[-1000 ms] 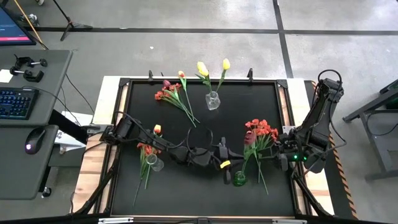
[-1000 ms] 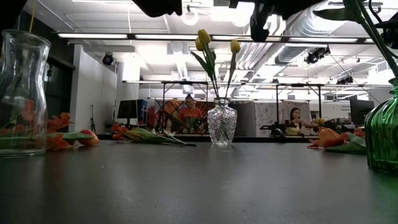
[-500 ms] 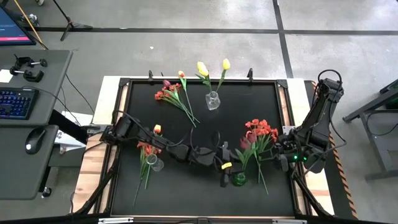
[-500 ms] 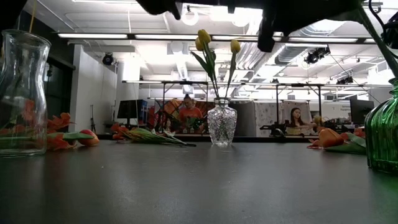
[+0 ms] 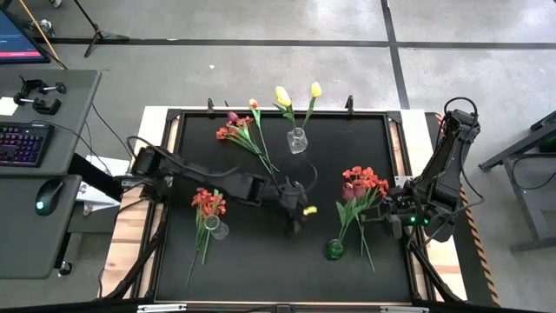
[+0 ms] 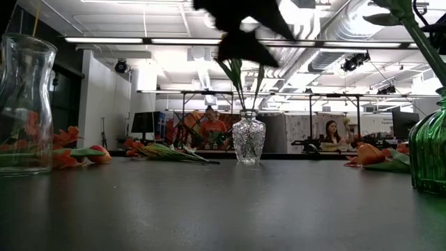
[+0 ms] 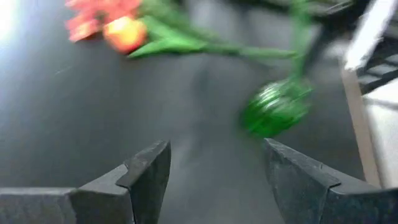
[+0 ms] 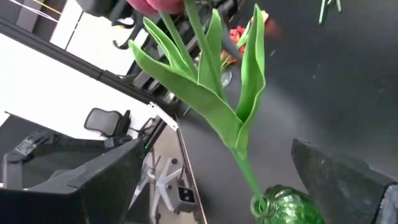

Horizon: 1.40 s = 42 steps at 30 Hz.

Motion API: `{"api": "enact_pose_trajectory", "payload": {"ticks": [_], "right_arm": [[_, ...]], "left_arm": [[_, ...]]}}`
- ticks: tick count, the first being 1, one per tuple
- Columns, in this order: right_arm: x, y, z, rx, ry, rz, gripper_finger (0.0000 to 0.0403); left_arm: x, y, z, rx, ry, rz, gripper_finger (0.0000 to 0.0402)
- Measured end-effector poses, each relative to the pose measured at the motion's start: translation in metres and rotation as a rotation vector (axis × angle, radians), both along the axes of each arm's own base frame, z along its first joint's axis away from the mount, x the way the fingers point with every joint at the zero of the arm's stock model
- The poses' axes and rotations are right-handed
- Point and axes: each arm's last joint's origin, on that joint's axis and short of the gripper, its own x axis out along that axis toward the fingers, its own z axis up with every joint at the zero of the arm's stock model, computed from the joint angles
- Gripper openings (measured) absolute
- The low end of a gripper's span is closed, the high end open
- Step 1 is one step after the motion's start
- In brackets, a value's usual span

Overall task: Sort flowers into vase by color
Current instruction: Put the red tulip into the green vase

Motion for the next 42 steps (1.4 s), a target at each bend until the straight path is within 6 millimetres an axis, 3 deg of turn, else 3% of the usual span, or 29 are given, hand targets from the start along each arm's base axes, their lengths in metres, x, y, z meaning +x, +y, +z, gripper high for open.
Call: {"api": "enact_pose_trajectory", "payload": {"ticks": [5,11,19,28,35,39,42], "right_arm": [[0.0,0.0,0.0,-0.026,0.0,-0.001,0.0399],[-0.001,0.0,-0.003,-0.035,0.033,0.04,0.0399],[-0.004,0.009,-0.009,0.075,0.211,0.296,0.0399],[-0.002,0.035,-0.037,0.18,0.546,0.46,0.0399],[0.005,0.059,-0.056,0.195,0.597,0.476,0.0399],[0.009,0.068,-0.061,0.222,0.581,0.481,0.0399],[0.011,0.072,-0.063,0.261,0.586,0.462,0.0399]], "left_arm": [[-0.037,0.021,0.019,0.066,0.017,0.149,0.0239],[-0.084,0.038,0.027,-0.013,-0.087,0.352,0.0239],[-0.132,0.044,0.033,-0.168,-0.123,0.408,0.0239],[-0.16,0.063,0.064,-0.277,-0.155,0.637,0.0239],[-0.168,0.096,0.098,-0.271,-0.248,0.738,0.0239],[-0.168,0.116,0.098,-0.27,-0.238,0.775,0.0239],[-0.161,0.13,0.083,-0.341,-0.144,0.81,0.0239]]}}
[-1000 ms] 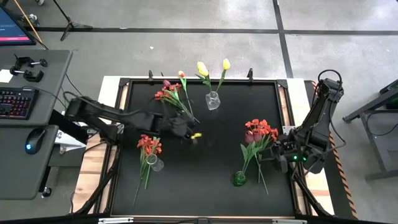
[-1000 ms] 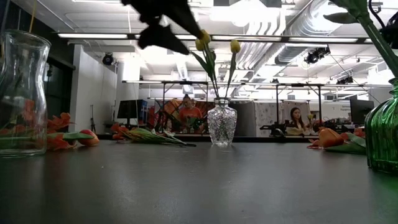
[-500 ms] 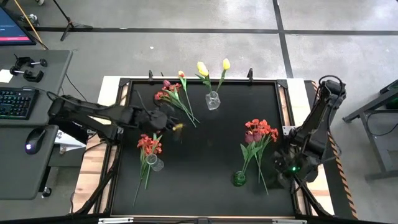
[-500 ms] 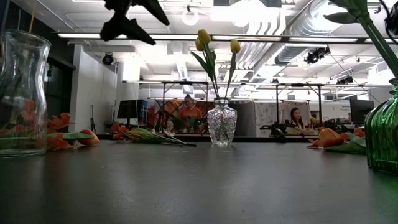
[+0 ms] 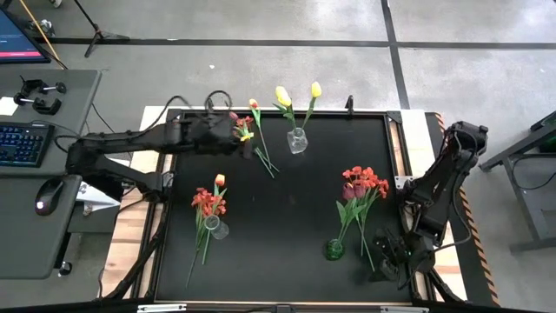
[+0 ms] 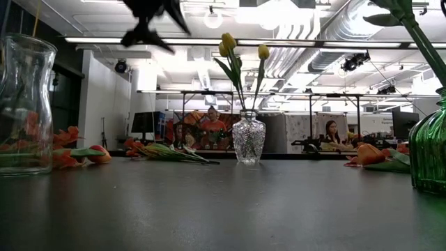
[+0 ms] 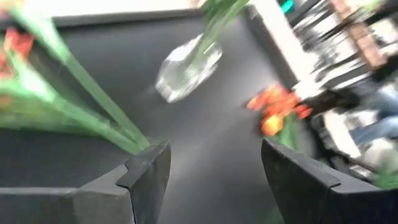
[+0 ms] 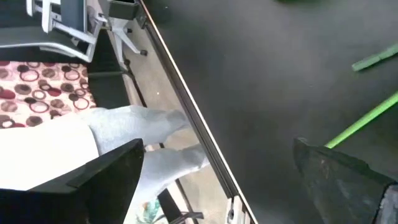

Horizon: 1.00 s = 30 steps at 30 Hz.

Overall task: Sort flowers into vase by color
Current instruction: Put the red tulip into the green vase

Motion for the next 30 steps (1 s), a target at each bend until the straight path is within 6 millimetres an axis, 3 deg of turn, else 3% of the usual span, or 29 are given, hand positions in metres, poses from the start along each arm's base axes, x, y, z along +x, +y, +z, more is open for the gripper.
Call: {"api": "enact_pose_trajectory", "payload": {"ticks": [9,17,22,30], "right_arm": [[0.005,-0.001,0.001,0.027,0.007,-0.041,0.0399],[0.015,-0.007,0.001,0.021,0.001,-0.088,0.0399],[0.02,-0.01,0.001,0.012,-0.006,-0.103,0.0399],[0.023,-0.012,0.001,0.011,-0.007,-0.119,0.0399]], "left_arm": [[0.058,0.021,-0.075,-0.132,0.256,-0.058,0.0238],[0.116,0.04,-0.118,-0.173,0.362,-0.08,0.021],[0.133,0.055,-0.115,-0.134,0.355,-0.093,0.0191],[0.115,0.074,-0.088,-0.051,0.355,0.038,0.0184]]}}
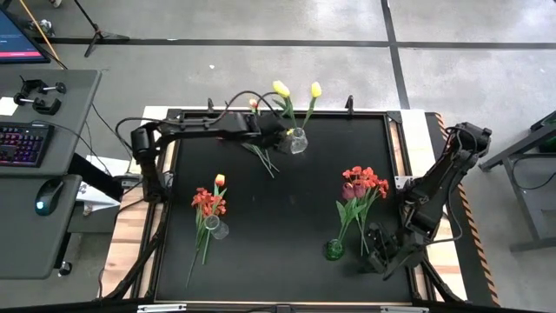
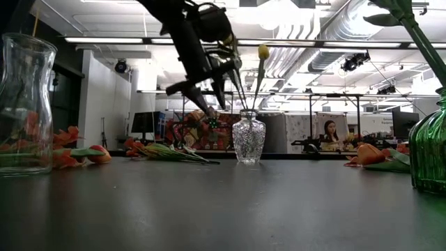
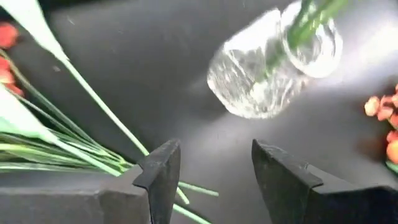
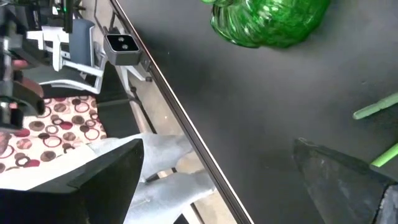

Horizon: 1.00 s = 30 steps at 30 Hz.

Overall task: Sort flowers into vase by color
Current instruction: Put the red tulip into the green vase

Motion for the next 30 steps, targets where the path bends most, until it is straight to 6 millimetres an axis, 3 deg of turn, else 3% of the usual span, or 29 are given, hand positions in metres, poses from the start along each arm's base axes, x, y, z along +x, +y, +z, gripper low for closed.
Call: {"api": "enact_pose_trajectory", "payload": {"ticks": [6,17,23,30], "right_arm": [[0.0,0.0,0.0,-0.005,0.004,-0.001,0.0399],[-0.001,-0.001,-0.001,-0.018,0.011,0.0,0.0399],[-0.002,-0.003,-0.003,-0.042,0.024,0.001,0.0399],[-0.002,-0.003,-0.004,-0.05,0.029,0.001,0.0399]], "left_arm": [[-0.018,-0.001,0.005,0.034,0.075,0.115,0.0184],[-0.035,-0.033,-0.063,-0.135,0.048,0.399,0.0184],[-0.035,-0.019,-0.075,-0.166,-0.106,0.504,0.0184],[-0.039,-0.003,-0.082,-0.196,-0.103,0.577,0.0184]]}}
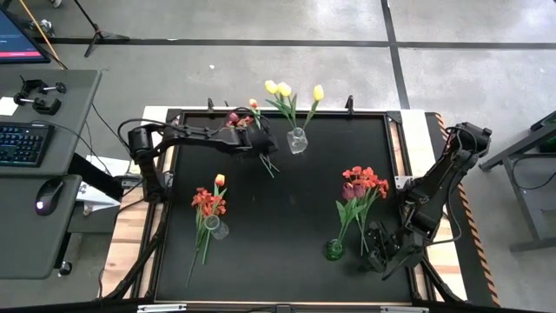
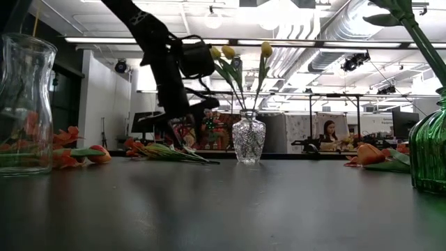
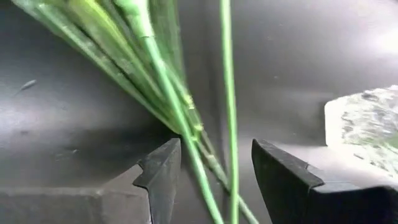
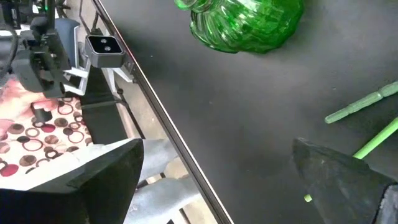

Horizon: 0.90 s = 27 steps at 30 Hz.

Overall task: Sort flowers into vase by color
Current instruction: Put the red tulip into the green vase

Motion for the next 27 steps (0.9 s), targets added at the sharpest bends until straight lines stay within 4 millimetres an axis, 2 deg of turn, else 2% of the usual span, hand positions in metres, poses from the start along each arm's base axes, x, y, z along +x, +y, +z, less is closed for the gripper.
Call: {"api": "enact_pose_trajectory", "payload": {"ticks": [10,27], "right_arm": [[-0.001,-0.002,-0.002,-0.031,0.016,-0.002,0.0399],[-0.001,-0.003,-0.002,-0.042,-0.004,-0.024,0.0399]], "left_arm": [[-0.001,0.0,-0.008,-0.085,0.001,0.052,0.0178],[-0.002,0.005,-0.016,-0.129,0.002,0.074,0.0052]]}}
